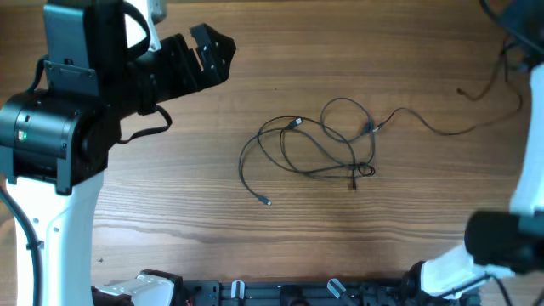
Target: Untangle cables
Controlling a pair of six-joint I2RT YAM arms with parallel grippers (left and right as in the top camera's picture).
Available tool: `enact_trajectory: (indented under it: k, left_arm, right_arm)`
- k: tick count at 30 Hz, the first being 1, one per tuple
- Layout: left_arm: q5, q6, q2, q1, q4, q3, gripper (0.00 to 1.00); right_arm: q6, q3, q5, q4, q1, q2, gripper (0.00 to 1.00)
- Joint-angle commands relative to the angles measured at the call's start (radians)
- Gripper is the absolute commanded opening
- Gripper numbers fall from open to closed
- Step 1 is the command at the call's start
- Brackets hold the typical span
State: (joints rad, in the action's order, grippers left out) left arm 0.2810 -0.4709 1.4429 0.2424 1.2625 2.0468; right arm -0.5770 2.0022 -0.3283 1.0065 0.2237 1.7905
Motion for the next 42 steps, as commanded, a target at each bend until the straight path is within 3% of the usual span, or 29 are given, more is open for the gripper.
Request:
enact_trajectory:
  k: [1, 3, 4, 5, 6, 12, 17, 19, 22, 25, 26, 27, 28, 29, 35, 42]
  left_arm:
    - [-0.006, 0.023, 0.005, 0.005, 0.011, -0.001, 1.0]
    - [-0.006, 0.023, 0.005, 0.005, 0.01, -0.001, 1.0]
    - [-0.006, 0.023, 0.005, 0.005, 0.01, -0.001, 1.0]
    - [-0.006, 0.023, 0.005, 0.005, 0.01, -0.001, 1.0]
    - [-0.006, 0.023, 0.005, 0.005, 0.013, -0.001, 1.0]
    - [-0.006, 0.023, 0.005, 0.005, 0.028, -0.001, 1.0]
    - [-0.006, 0.023, 0.005, 0.005, 0.029, -0.001, 1.0]
    - [-0.006, 0.023, 0.005, 0.005, 0.03, -0.001, 1.0]
    - [-0.005, 0.023, 0.005, 0.005, 0.038, -0.001, 1.0]
    - [-0.006, 0.023, 0.005, 0.005, 0.046, -0.001, 1.0]
    - [-0.006, 0.023, 0.005, 0.005, 0.048, -0.001, 1.0]
    - [-0.006, 0.023, 0.005, 0.005, 0.051, -0.001, 1.0]
    - [-0.006, 0.023, 0.005, 0.005, 0.052, -0.001, 1.0]
    - [-0.006, 0.023, 0.005, 0.005, 0.056, -0.001, 1.0]
    - [-0.006, 0.023, 0.005, 0.005, 0.068, -0.001, 1.0]
    - [-0.014, 0.024, 0.005, 0.005, 0.069, -0.001, 1.0]
  right_arm:
    - [-0.192, -0.002, 0.065, 0.063, 0.013, 0.103, 0.04]
    - [-0.188, -0.002, 0.139, 0.099, 0.013, 0.149, 0.04]
    - [-0.188, -0.002, 0.179, 0.108, 0.013, 0.168, 0.22]
    - [-0.182, -0.002, 0.231, 0.109, 0.013, 0.191, 0.98]
    - [-0.181, -0.002, 0.26, 0.109, 0.013, 0.205, 1.0]
    - [-0.068, -0.003, 0.403, 0.159, -0.025, 0.193, 1.0]
    - [-0.543, -0.021, 0.389, 0.455, -0.063, 0.193, 1.0]
    - [-0.613, -0.052, 0.36, 0.498, -0.079, 0.194, 1.0]
    - [-0.608, -0.127, 0.302, 0.457, -0.111, 0.194, 0.99]
    - [-0.612, -0.219, 0.269, 0.402, -0.143, 0.194, 0.9]
    - [-0.612, -0.261, 0.269, 0.372, -0.156, 0.194, 0.83]
    - [-0.611, -0.292, 0.269, 0.35, -0.165, 0.194, 0.64]
    - [-0.61, -0.333, 0.268, 0.324, -0.176, 0.194, 0.18]
    - [-0.612, -0.372, 0.268, 0.303, -0.187, 0.194, 0.04]
    - [-0.633, -0.572, 0.248, 0.087, -0.198, 0.194, 0.04]
    - [-0.606, -0.612, 0.103, -0.242, -0.193, 0.2, 0.04]
